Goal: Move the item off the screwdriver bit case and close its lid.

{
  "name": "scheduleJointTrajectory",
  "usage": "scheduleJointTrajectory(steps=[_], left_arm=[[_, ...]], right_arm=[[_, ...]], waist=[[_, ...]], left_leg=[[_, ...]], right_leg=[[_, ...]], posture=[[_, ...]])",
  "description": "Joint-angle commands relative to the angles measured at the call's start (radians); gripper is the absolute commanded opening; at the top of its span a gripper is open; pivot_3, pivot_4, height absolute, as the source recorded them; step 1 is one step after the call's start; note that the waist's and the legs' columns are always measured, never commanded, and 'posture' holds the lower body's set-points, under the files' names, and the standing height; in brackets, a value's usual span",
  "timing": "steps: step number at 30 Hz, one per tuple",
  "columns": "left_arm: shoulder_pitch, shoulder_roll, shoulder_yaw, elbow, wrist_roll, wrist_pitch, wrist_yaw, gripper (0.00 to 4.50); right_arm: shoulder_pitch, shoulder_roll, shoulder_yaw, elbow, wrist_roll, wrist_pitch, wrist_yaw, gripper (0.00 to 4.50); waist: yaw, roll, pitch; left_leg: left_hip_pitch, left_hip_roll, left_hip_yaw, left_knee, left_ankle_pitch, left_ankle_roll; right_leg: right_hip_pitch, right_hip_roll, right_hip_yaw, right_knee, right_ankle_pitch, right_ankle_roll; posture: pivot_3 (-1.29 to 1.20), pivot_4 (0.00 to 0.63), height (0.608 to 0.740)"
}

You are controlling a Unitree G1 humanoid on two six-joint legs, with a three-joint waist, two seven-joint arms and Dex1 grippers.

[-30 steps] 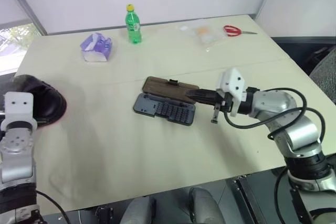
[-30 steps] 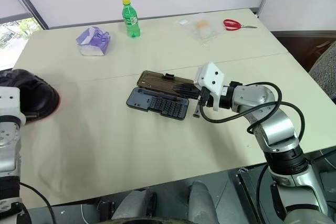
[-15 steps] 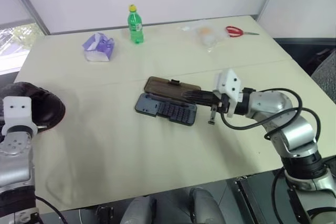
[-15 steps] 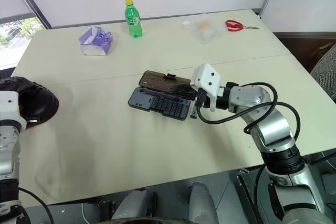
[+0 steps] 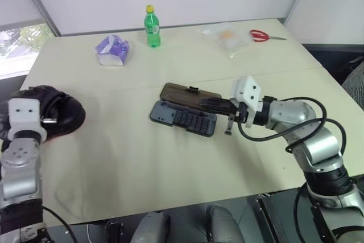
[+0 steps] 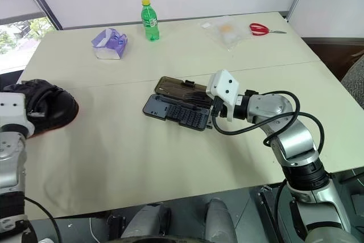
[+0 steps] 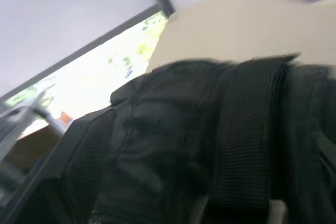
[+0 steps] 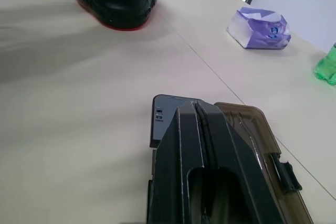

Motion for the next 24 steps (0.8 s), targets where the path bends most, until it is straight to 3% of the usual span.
scheduleJointTrajectory(steps=[1,14,24], left_arm=[[0.006,-0.008,-0.027,-0.034,-0.029,-0.005,-0.052,4.47],[-0.033,-0.057,-0.049,-0.145,-0.227,-0.007,-0.244,4.47],[-0.122,-0.041,-0.128,-0.263,-0.404,0.141,-0.414,4.47]], right_arm=[[-0.009,0.006,-0.018,-0.032,0.004,-0.024,-0.003,0.0],[-0.006,0.005,-0.016,-0.031,0.002,-0.026,-0.01,0.0],[-0.015,0.004,-0.028,0.015,-0.053,-0.045,-0.061,0.0]], waist=[[-0.003,0.0,0.0],[-0.005,0.0,0.0],[-0.009,0.0,0.0]], left_leg=[[0.0,0.0,0.0,0.0,0.0,0.0],[-0.001,0.001,0.001,0.0,0.0,0.0],[-0.001,0.001,0.001,-0.001,0.0,0.0]], right_leg=[[0.0,0.0,0.0,0.0,0.0,0.0],[-0.001,0.0,0.0,0.0,0.0,0.0],[-0.002,0.001,0.0,0.0,0.0,0.0]], posture=[[0.0,0.15,0.74],[0.0,0.15,0.74],[0.0,0.15,0.74]])
